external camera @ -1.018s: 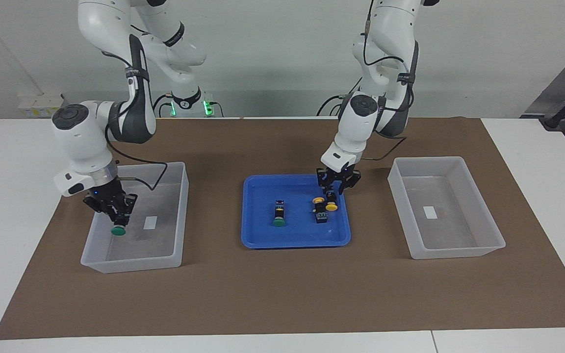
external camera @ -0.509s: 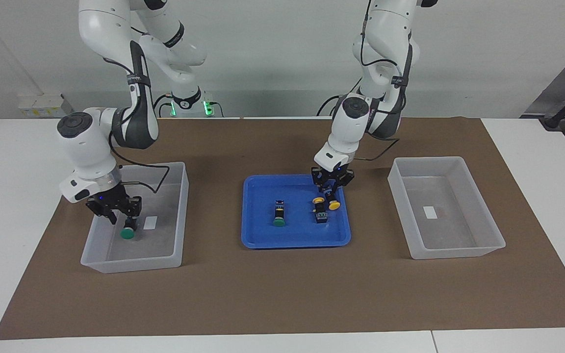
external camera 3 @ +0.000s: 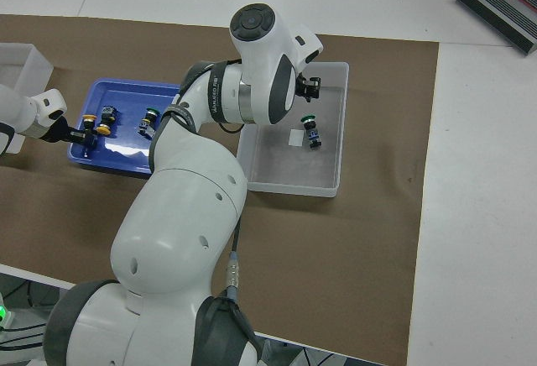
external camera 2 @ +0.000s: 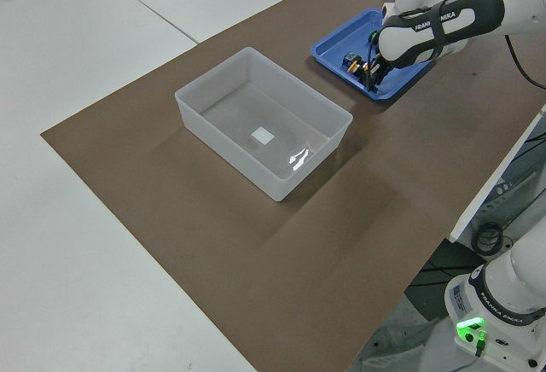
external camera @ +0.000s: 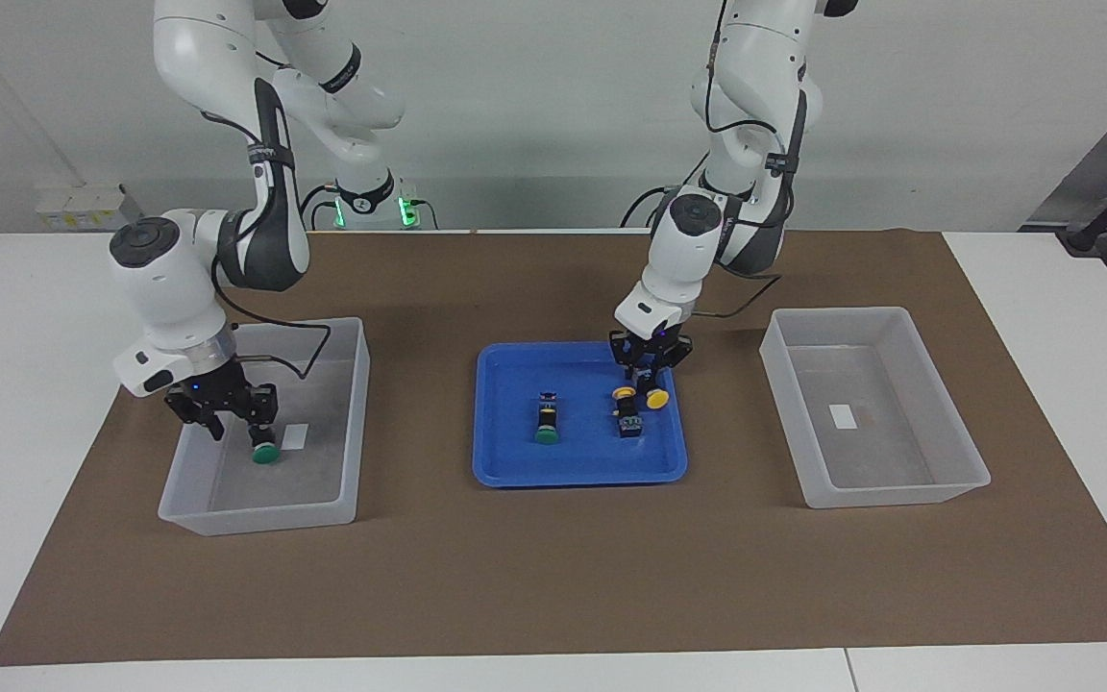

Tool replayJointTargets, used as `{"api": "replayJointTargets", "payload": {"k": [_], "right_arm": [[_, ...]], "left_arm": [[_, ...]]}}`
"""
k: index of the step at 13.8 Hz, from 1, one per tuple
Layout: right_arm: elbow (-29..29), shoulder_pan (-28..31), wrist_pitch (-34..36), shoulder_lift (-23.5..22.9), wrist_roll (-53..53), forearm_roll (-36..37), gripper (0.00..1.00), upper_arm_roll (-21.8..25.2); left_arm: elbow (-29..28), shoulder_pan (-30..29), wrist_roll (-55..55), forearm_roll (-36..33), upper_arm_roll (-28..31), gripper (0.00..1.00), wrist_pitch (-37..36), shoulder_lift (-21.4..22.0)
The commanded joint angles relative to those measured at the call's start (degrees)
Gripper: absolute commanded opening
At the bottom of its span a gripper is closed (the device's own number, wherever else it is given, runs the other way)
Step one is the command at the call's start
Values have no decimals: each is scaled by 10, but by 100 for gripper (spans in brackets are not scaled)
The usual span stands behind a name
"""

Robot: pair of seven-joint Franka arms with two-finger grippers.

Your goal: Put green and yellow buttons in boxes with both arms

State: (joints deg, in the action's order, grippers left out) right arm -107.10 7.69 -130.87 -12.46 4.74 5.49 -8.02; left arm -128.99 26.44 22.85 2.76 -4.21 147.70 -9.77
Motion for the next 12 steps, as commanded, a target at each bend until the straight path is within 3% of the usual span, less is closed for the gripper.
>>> {"api": "replayJointTargets", "payload": {"k": [1, 7, 12], "right_arm": [[18, -49, 18, 8, 74, -6, 90, -11], [22, -161, -26, -13, 255, -5, 90, -11], [22, -245, -105, -69, 369, 4, 88, -10]], "left_arm": [[11, -1, 0, 4, 4, 0, -7, 7], [119, -57, -16, 3, 5, 0, -183, 29], [165, -125, -96, 5, 7, 0, -250, 38]]}}
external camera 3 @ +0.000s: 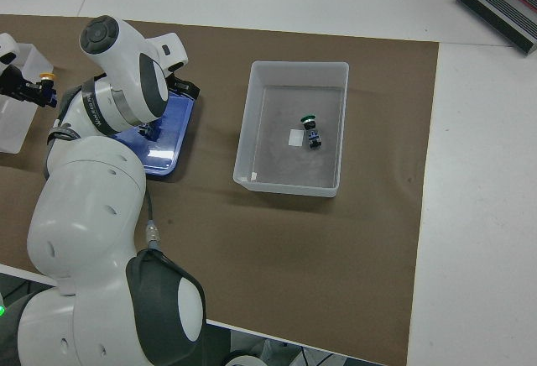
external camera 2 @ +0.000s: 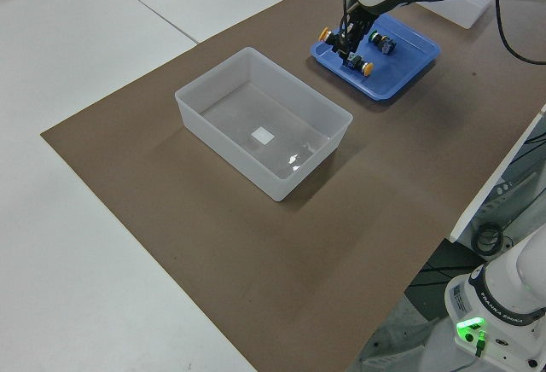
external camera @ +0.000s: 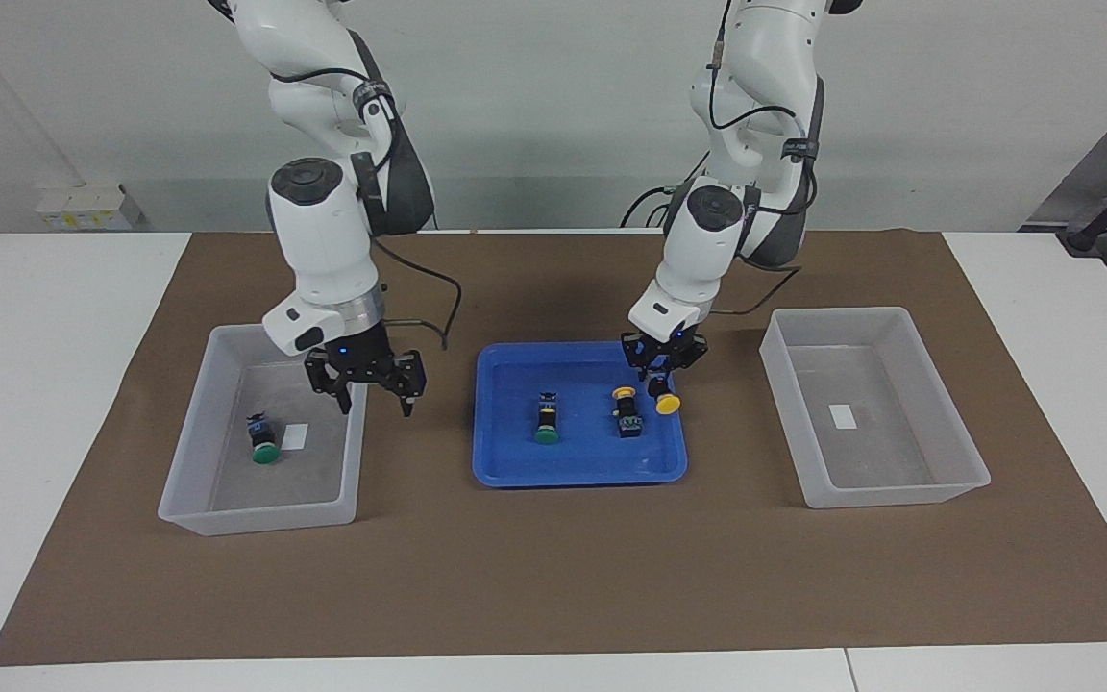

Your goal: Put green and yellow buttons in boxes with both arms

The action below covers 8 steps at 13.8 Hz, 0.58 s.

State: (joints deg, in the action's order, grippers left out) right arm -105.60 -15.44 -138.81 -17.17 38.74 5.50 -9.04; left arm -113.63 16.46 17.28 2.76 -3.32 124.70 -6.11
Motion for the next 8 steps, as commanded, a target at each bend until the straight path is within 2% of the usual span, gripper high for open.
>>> {"api": "replayJointTargets", "payload": {"k": [1, 4, 8], "right_arm": [[10, -19, -37, -31, 36, 6, 88, 0], [30, -69, -43, -74, 67, 16, 85, 2], [22, -92, -51, -96, 134, 122, 76, 1]], "left_arm": [[17, -48, -68, 5, -3, 0, -33, 1], [25, -120, -203, 8, -2, 0, -53, 0], [-35, -181, -319, 8, -1, 0, -9, 18]]}}
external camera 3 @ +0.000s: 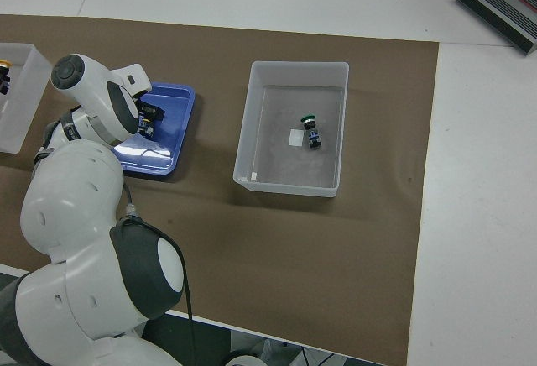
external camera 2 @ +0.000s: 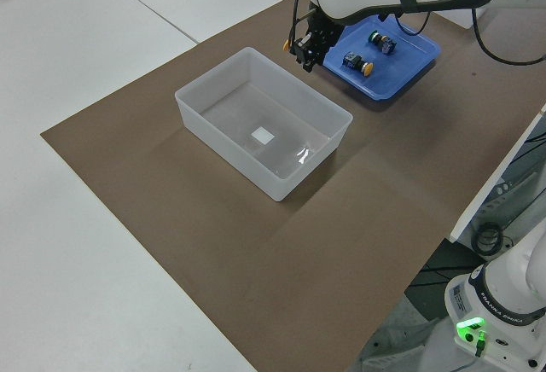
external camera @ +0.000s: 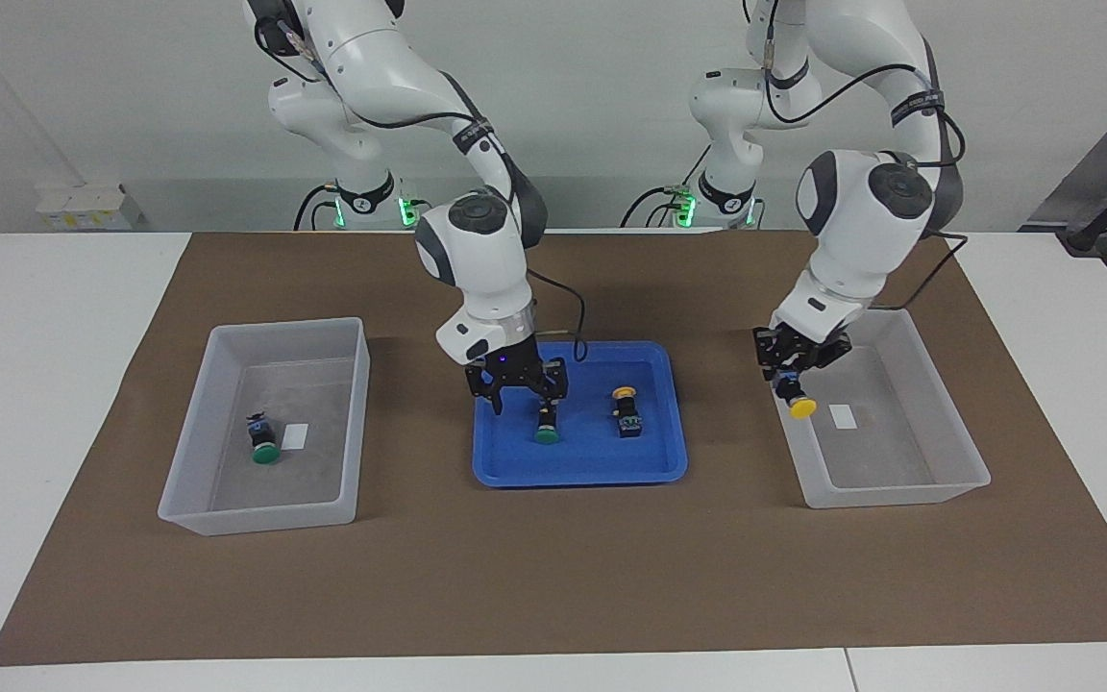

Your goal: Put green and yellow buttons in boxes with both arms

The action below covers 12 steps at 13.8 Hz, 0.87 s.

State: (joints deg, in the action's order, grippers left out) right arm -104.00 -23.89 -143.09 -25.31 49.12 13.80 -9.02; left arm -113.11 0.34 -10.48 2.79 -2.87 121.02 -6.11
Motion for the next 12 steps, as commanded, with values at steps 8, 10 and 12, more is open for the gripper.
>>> {"api": "replayJointTargets", "payload": {"k": [8, 10, 12], "right_arm": [[-4, -11, 11, -14, 31, 52, 0, 0], [-2, -2, 27, 0, 25, 51, 0, 0], [-2, 8, 63, 28, 22, 51, 0, 0]], "left_arm": [[-101, -33, -74, 8, -6, 53, 100, 18], [-97, -33, -74, 7, -6, 79, 99, 17], [-82, -32, -73, 7, -6, 80, 85, 14]]}}
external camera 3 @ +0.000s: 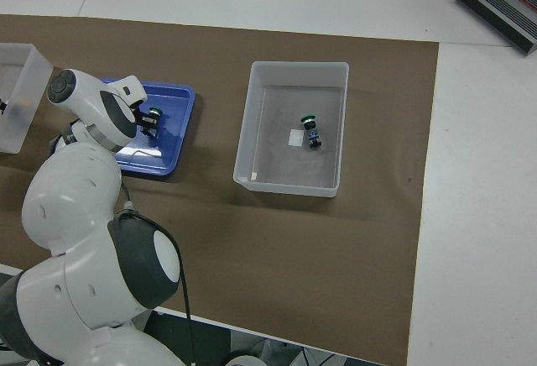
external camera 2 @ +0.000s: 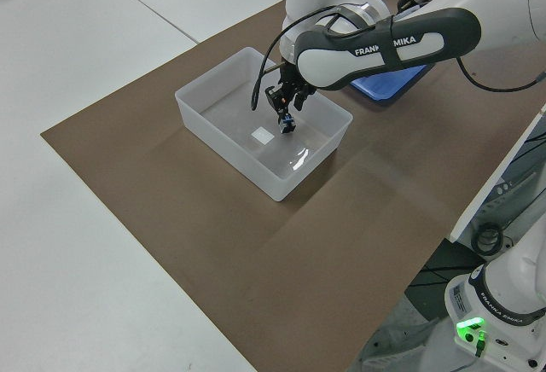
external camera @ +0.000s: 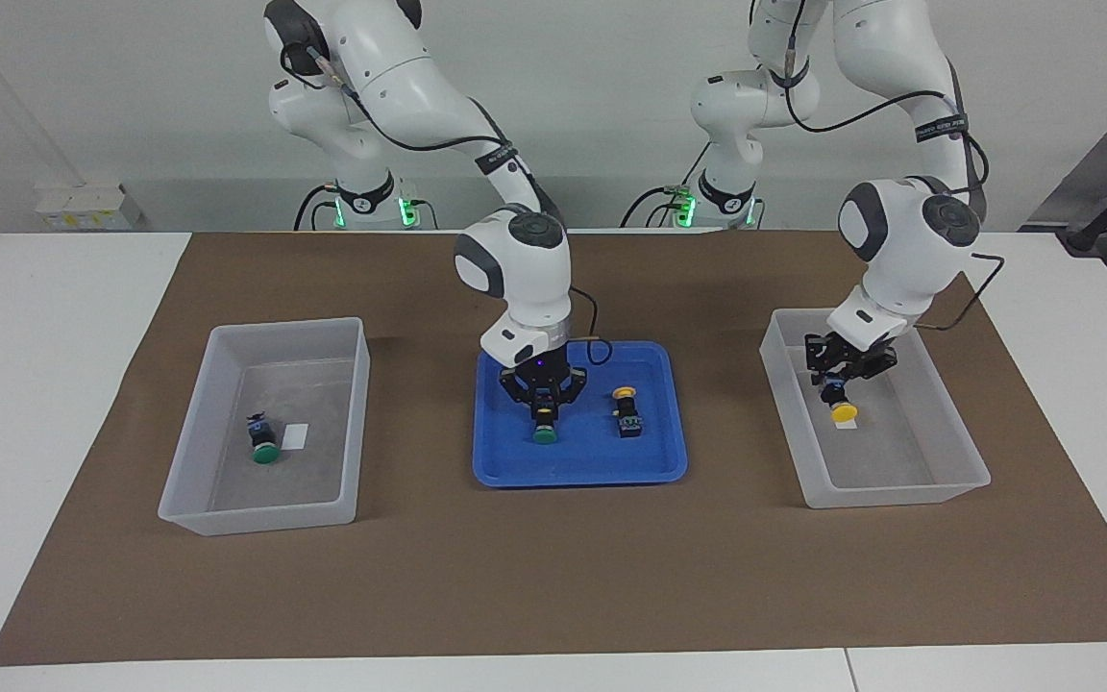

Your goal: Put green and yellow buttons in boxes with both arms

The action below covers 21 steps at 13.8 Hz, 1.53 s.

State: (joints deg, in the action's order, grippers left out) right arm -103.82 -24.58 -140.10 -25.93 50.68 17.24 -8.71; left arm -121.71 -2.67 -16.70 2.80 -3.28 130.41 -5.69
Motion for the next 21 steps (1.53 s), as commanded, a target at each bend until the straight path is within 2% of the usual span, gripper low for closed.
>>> {"api": "replayJointTargets", "payload": {"k": [1, 5, 9, 12, 16, 18, 21], "right_arm": [[-5, 26, 48, 48, 6, 16, 0, -3], [-18, 81, 122, 130, -54, 6, 0, -4], [-48, 125, 173, 188, -150, 4, 0, -4], [-83, 190, 172, 214, -270, -51, 0, -3], [-97, 256, 159, 206, -418, -91, 0, -3], [-103, 293, 124, 196, -499, -92, 0, -3], [-136, 312, 63, 171, -524, -92, 0, -3]], "left_arm": [[26, 1, -9, 7, -1, 79, -31, 8], [95, 21, 70, 9, -9, 72, -110, -2], [90, 100, 182, 11, -9, 70, -109, 2], [75, 157, 265, 13, -9, 65, -82, 6], [38, 219, 349, 38, -9, 62, 0, 9], [34, 240, 366, 38, -9, 62, 38, -5], [34, 271, 425, 38, -9, 62, 117, -46]]}}
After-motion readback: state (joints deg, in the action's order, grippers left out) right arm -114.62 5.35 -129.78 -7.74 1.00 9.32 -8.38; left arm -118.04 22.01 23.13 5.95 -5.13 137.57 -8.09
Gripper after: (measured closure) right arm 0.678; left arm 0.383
